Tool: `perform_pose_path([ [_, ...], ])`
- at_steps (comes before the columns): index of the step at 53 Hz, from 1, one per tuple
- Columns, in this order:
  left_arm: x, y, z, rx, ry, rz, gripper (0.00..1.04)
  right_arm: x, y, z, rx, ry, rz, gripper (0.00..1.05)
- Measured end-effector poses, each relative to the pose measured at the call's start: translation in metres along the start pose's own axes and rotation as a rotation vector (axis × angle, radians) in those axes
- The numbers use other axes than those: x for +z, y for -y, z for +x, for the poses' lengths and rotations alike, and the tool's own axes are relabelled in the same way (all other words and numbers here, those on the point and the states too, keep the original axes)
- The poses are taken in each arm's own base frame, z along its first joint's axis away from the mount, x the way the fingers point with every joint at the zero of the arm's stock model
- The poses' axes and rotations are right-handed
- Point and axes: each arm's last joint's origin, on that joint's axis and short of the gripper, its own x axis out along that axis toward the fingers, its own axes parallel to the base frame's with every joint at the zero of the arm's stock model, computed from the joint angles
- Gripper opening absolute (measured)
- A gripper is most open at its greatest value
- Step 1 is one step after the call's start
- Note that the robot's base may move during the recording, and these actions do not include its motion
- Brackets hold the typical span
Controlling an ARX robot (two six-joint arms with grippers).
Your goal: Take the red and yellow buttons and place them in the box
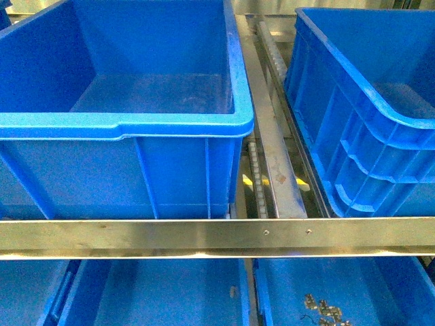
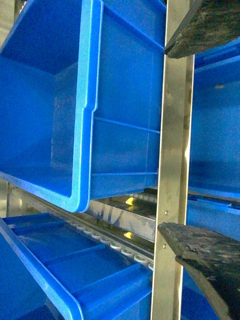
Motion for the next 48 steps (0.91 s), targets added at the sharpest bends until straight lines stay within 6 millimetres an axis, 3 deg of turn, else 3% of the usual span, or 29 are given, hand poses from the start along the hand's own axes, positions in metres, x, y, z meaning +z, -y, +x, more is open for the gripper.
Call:
perform_pose_path([
  [6,0.0,0.0,0.0,0.0,0.0,0.0,0.97,-0.003,-0.003,0.003,0.012,0.0,-0.013,0.69],
  [14,0.0,0.0,0.0,0.0,0.0,0.0,0.97,0.003,-0.009,-0.008,0.083,0.051,0.035,1.0],
  [23,0.0,0.0,0.0,0.0,0.0,0.0,0.97,0.02,-0.013,-0.038,0.161,0.129,0.095,0.99],
  [33,0.0,0.0,0.0,0.0,0.0,0.0,0.97,0.034,-0.032,-0.106,0.286,0.265,0.149,0.99],
  [39,0.0,0.0,0.0,0.0,0.0,0.0,0.97,0.017,-0.05,-0.159,0.351,0.302,0.234,0.99],
  [48,0.0,0.0,0.0,0.0,0.0,0.0,0.97,-0.029,-0.044,-0.205,0.154,0.294,0.032,0.72],
])
